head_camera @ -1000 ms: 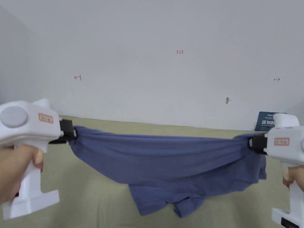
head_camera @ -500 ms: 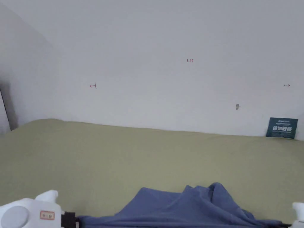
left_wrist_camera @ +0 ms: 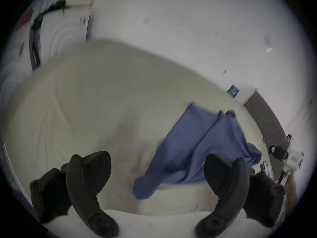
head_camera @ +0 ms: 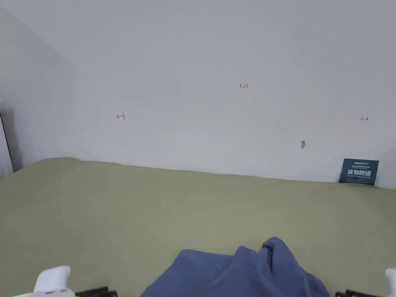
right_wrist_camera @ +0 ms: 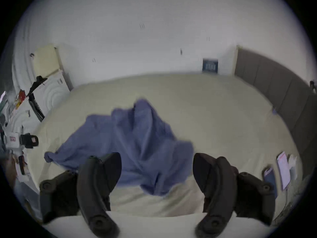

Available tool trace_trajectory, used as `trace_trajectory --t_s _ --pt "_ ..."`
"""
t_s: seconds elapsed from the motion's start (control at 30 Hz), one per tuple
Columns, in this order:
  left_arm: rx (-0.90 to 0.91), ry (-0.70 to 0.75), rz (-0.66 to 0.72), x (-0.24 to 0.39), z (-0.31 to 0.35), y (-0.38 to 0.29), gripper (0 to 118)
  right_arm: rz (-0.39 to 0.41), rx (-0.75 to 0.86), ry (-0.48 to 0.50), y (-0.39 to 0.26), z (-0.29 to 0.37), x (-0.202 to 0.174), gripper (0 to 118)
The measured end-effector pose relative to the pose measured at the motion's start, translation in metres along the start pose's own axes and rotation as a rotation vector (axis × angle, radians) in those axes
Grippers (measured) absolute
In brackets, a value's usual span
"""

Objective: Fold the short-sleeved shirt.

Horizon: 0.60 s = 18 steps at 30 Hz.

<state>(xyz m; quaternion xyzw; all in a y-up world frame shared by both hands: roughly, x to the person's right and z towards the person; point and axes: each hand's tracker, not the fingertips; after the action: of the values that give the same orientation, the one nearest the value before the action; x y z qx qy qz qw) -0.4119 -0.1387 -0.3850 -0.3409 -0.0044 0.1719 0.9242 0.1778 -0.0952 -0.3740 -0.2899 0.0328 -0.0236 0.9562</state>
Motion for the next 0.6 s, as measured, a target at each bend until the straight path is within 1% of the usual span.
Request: trace_trajectory --t_s 0.03,0.07,0.1,0.13,0.17,0.2,0.23,0.27,0.3,0.33,0.37,0.43,0.47,0.6 --pt "0.076 0.007 -0.049 0.006 0.009 0.006 106 0.024 0.059 -0.024 0.005 0.009 -0.004 90" --pt "0.142 0.022 -0.101 0.029 0.030 -0.001 96 0.041 0.106 -0.034 0.008 0.016 -0.006 84" --pt "0.176 0.018 -0.145 0.036 0.037 0.001 81 0.055 0.149 -0.038 0.010 0.025 -0.009 70" --pt "0.178 0.004 -0.167 0.041 0.041 0.003 55 0.061 0.174 -0.029 0.011 0.031 -0.011 45" --pt "0.159 0.004 -0.177 0.044 0.043 0.005 55 0.068 0.183 -0.004 0.011 0.037 -0.013 45" --pt "0.128 0.018 -0.180 0.052 0.046 0.002 42 0.064 0.163 0.007 0.008 0.039 -0.015 33" --pt "0.117 0.027 -0.197 0.056 0.046 -0.001 17 0.068 0.154 -0.004 0.006 0.039 -0.017 12" --pt "0.119 0.042 -0.214 0.056 0.046 -0.003 2 0.073 0.136 -0.047 0.000 0.040 -0.020 1" --pt "0.119 0.048 -0.243 0.056 0.048 -0.007 0 0.058 0.122 -0.057 -0.004 0.041 -0.021 0" --pt "0.103 0.031 -0.248 0.053 0.044 -0.011 0 0.038 0.080 -0.029 -0.009 0.041 -0.018 0" --pt "0.081 0.012 -0.242 0.051 0.044 -0.013 0 0.020 0.064 -0.022 -0.013 0.040 -0.016 0" --pt "0.057 -0.011 -0.212 0.046 0.046 -0.019 0 0.010 0.057 -0.043 -0.024 0.042 -0.015 0" --pt "0.057 -0.005 -0.216 0.062 0.060 -0.028 0 0.005 0.051 -0.046 -0.029 0.043 -0.013 0" --pt "0.043 0.017 -0.221 0.066 0.069 -0.038 0 -0.025 0.025 -0.052 -0.041 0.045 -0.009 0"
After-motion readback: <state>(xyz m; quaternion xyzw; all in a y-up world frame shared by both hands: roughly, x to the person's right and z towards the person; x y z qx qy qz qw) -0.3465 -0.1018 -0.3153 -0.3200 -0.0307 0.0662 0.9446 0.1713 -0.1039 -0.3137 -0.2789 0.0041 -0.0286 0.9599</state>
